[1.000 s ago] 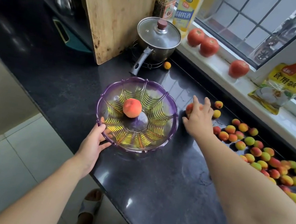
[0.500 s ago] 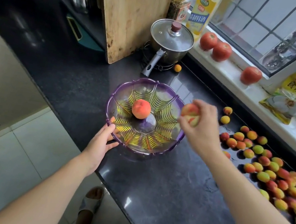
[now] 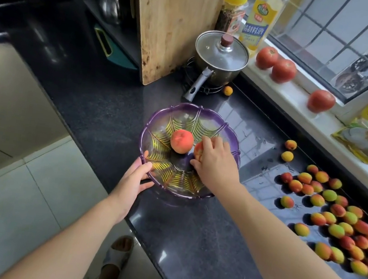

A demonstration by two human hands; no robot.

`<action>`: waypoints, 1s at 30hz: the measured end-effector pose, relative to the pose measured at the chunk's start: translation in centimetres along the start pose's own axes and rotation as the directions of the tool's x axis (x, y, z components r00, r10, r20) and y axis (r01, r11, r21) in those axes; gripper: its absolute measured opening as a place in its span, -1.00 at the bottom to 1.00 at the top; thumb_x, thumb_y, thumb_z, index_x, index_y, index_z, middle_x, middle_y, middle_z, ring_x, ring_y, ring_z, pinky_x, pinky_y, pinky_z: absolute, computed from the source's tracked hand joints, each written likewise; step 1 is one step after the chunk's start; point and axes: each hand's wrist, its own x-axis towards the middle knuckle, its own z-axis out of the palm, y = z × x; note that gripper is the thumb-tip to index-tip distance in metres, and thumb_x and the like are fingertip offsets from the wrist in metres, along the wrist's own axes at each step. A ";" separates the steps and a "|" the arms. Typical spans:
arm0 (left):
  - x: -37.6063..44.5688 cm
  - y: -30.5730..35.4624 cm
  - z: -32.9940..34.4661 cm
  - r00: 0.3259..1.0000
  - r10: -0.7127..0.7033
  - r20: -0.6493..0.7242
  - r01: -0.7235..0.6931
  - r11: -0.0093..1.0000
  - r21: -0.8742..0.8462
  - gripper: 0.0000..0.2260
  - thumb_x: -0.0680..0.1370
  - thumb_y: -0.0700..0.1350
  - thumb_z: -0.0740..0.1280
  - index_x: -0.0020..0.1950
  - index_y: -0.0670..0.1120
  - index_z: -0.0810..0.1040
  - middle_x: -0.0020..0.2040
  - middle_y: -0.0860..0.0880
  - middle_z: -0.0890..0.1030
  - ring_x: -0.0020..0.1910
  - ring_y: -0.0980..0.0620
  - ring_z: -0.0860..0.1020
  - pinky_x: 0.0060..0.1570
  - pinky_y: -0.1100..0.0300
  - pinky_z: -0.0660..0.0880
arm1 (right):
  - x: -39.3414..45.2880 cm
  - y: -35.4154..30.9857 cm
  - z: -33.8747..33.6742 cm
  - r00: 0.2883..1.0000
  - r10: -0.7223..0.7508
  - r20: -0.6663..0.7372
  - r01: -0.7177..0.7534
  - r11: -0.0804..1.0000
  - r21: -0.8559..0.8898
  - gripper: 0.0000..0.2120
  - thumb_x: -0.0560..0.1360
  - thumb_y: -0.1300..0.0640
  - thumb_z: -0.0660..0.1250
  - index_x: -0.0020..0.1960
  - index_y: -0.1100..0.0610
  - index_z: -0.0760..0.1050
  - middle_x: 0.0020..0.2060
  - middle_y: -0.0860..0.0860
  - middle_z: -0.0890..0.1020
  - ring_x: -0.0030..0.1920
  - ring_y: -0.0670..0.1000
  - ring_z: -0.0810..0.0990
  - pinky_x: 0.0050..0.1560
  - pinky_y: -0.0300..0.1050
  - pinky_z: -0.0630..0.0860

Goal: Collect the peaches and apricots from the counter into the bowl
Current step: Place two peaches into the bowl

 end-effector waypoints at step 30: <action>8.0 1.6 -1.3 0.783 0.573 -0.241 -0.040 0.433 0.900 -0.57 0.61 -0.28 0.30 0.50 -0.22 0.48 0.59 -0.19 0.37 0.65 -0.19 0.18 0.51 -0.30 0.33 | 24.4 10.1 1.5 0.896 0.441 0.043 -0.424 0.824 0.377 -0.40 0.52 -0.05 0.38 0.45 0.18 0.32 0.35 0.20 0.36 0.26 0.27 0.50 0.22 0.02 0.43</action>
